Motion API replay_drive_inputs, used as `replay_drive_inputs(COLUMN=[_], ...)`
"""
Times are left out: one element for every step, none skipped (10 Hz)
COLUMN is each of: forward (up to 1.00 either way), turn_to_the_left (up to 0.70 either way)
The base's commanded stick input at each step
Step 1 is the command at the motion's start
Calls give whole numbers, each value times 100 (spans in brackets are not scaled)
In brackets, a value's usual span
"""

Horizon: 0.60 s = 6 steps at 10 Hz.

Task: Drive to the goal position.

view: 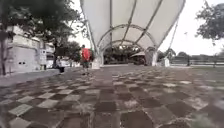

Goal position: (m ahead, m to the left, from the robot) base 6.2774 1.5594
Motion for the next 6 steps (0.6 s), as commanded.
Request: replay_drive_inputs(forward=[100, 100, 100, 100, 100, 100], turn_to_the_left=[0, 0, 0, 0, 0, 0])
